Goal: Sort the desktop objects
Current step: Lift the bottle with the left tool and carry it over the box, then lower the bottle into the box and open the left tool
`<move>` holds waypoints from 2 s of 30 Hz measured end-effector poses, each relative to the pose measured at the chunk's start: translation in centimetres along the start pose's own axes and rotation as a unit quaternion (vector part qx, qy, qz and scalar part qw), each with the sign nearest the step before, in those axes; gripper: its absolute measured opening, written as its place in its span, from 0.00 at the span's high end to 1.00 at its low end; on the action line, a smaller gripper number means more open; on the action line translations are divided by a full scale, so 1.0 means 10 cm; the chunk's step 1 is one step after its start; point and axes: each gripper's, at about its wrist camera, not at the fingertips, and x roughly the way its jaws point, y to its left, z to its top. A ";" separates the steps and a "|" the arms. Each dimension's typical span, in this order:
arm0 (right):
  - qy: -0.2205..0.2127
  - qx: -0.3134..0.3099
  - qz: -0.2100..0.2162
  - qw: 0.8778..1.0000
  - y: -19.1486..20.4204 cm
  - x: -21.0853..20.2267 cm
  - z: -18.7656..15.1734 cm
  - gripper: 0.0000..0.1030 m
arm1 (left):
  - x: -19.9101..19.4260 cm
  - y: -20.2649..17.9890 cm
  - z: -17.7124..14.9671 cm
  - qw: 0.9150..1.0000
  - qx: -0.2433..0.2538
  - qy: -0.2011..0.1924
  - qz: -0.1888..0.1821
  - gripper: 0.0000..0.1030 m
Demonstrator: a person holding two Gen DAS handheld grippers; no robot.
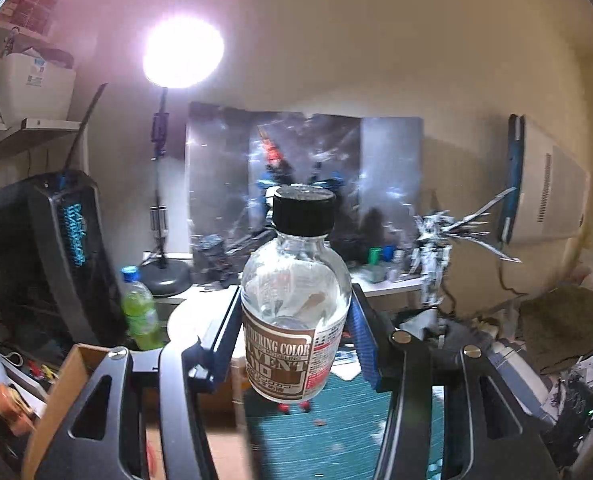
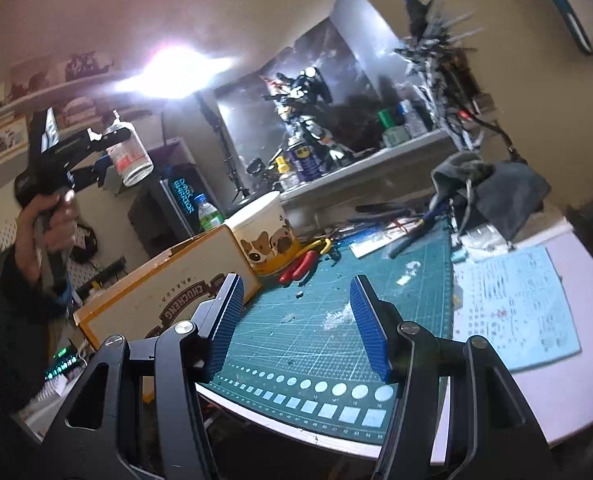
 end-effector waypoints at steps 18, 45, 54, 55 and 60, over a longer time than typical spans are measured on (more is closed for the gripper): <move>0.013 -0.024 0.005 1.000 0.18 0.31 0.14 0.48 | 0.95 1.18 -0.74 0.997 0.015 0.053 0.046 0.51; 0.050 -0.030 -0.006 0.998 0.16 0.83 0.15 0.48 | 1.88 1.24 -1.72 0.974 -0.019 0.227 -0.001 0.51; 0.053 -0.024 -0.012 0.998 0.09 0.84 0.12 0.48 | 1.94 1.21 -1.81 0.970 -0.001 0.242 0.010 0.50; 0.054 -0.024 -0.011 0.998 0.09 0.85 0.12 0.48 | 1.94 1.21 -1.81 0.970 0.000 0.243 0.012 0.50; 0.060 -0.027 -0.004 0.998 0.15 0.89 0.09 0.48 | 2.00 1.17 -1.86 0.957 0.006 0.287 0.041 0.42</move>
